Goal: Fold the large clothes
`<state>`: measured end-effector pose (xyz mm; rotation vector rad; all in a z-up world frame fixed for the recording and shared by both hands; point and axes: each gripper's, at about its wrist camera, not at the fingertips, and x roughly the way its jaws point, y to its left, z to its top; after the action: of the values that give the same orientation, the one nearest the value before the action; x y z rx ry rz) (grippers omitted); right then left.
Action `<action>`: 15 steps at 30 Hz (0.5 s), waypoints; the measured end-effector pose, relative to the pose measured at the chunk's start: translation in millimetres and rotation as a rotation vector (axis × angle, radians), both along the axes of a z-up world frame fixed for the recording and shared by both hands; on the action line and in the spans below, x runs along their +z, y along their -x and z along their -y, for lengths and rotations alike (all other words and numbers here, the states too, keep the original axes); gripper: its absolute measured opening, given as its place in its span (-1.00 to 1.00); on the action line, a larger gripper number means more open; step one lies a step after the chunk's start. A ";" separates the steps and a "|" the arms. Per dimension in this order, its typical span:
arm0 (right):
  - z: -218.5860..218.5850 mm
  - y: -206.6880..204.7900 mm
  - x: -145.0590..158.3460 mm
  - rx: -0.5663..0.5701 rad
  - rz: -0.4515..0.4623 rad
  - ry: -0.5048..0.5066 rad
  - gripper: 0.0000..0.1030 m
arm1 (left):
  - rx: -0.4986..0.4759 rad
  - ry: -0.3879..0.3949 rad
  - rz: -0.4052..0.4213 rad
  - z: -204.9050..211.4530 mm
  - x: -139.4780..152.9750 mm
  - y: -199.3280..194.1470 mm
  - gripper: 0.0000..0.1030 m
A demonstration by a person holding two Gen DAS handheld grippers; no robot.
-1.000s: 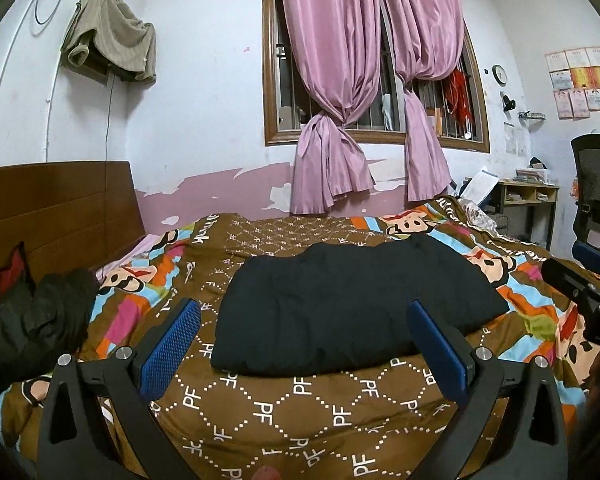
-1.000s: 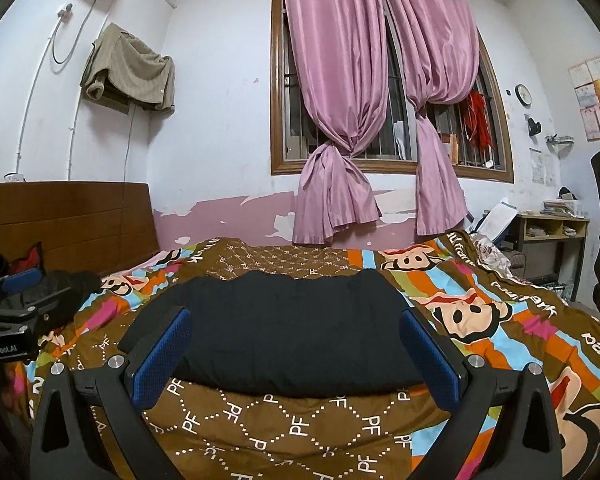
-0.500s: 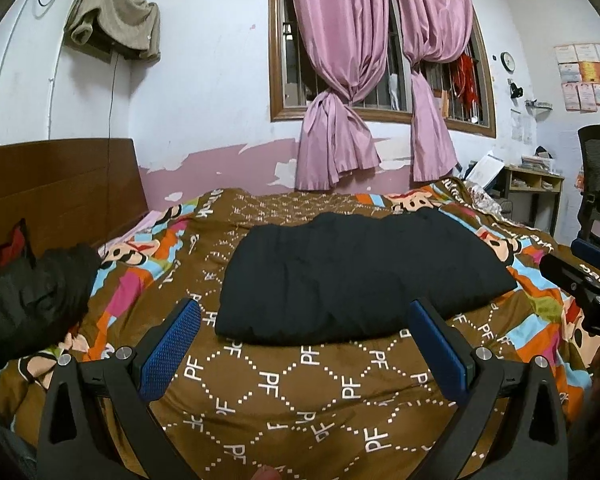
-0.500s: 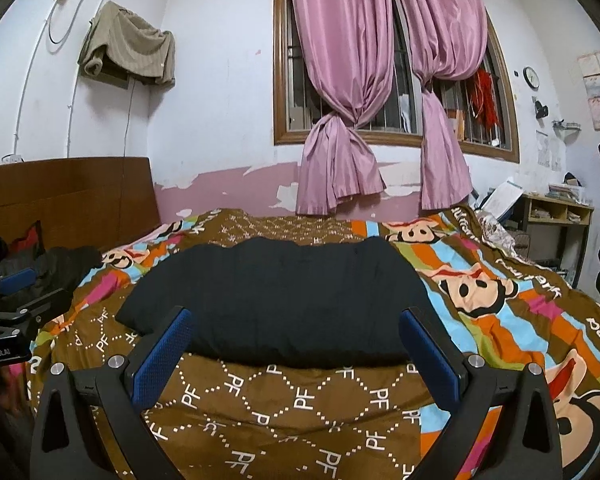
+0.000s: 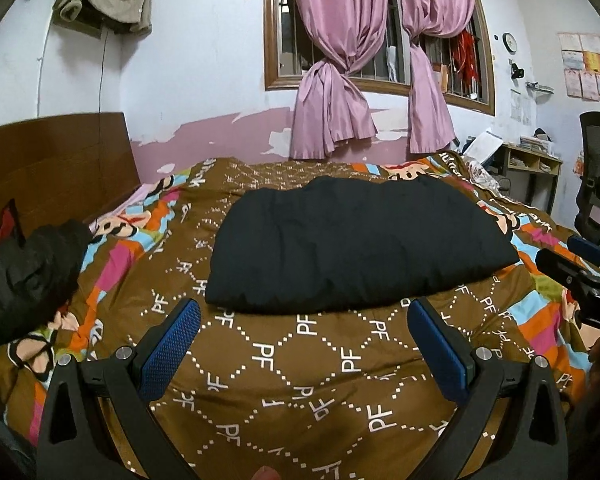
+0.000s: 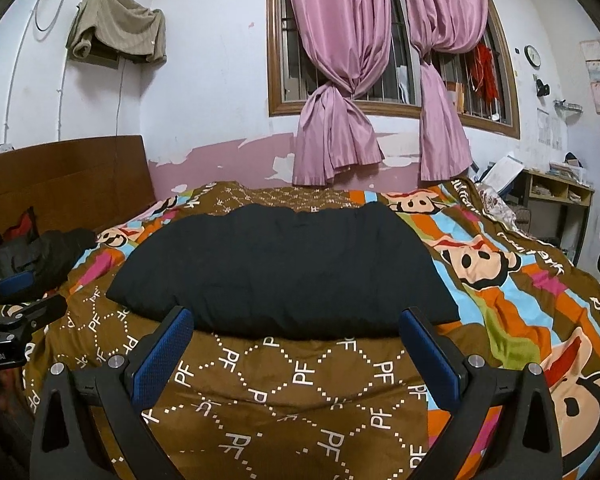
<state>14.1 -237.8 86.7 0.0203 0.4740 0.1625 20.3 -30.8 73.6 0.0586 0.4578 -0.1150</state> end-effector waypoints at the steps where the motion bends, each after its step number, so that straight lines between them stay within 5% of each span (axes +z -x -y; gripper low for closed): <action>1: -0.6 -0.2 -1.1 0.001 -0.004 0.001 1.00 | 0.002 0.004 -0.005 -1.7 -0.9 -0.8 0.97; 15: -10.8 0.1 -7.8 0.026 -0.021 0.025 1.00 | 0.036 0.017 0.004 -11.2 -6.7 1.3 0.97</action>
<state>14.0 -227.0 78.9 -0.0090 0.4974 0.1817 19.0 -19.5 67.0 0.0338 0.4537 -0.0829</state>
